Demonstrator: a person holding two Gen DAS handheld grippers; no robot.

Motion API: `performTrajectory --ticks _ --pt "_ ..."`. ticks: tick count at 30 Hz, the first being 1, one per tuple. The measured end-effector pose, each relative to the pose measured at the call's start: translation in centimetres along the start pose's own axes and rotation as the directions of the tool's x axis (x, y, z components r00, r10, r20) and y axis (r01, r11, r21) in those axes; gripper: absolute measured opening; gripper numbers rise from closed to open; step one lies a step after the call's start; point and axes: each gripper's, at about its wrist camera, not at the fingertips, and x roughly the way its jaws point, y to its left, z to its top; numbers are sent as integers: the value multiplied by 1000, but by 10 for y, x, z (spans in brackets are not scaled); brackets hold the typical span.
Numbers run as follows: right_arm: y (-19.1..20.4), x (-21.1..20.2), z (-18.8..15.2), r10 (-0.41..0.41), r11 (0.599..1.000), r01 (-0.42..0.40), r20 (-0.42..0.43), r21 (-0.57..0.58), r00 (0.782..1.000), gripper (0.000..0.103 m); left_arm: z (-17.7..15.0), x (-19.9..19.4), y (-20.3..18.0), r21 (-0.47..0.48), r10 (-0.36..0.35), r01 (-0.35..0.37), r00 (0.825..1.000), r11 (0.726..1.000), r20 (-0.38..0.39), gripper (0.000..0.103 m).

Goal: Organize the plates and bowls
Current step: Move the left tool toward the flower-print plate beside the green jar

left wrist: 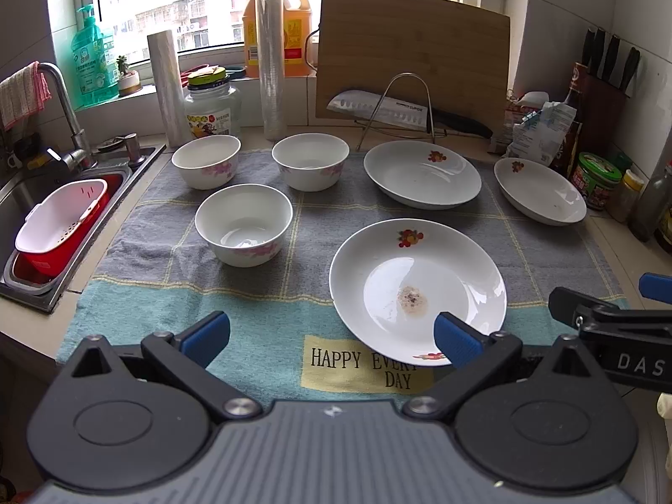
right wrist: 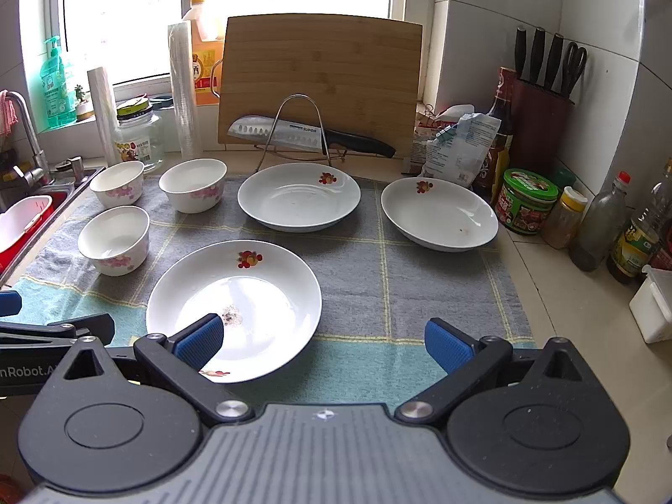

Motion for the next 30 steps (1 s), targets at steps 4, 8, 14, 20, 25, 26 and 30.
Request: performTrajectory --ticks 4,8,14,20,25,26,30 --pt "3 1 1 0 1000 0 0 -2 1000 103 1 0 3 -5 2 -2 1000 1000 -1 102" --pt "3 1 1 0 1000 0 1 -3 1000 103 2 -1 3 -7 2 -2 1000 1000 -1 102" --pt "4 0 2 0 1000 0 5 -4 1000 103 3 -1 4 -8 1 -1 1000 1000 -2 102" --pt "4 0 3 0 1000 0 5 -4 1000 103 2 -1 4 -7 1 -1 1000 1000 -2 102" --pt "4 0 3 0 1000 0 5 -5 1000 103 2 -1 4 -7 1 -1 1000 1000 -2 102" --pt "4 1 3 -1 1000 1 5 -5 1000 103 2 -1 4 -7 1 -1 1000 1000 -2 102" --pt "4 1 3 0 1000 0 5 -6 1000 103 2 -1 4 -7 0 0 1000 1000 -1 102"
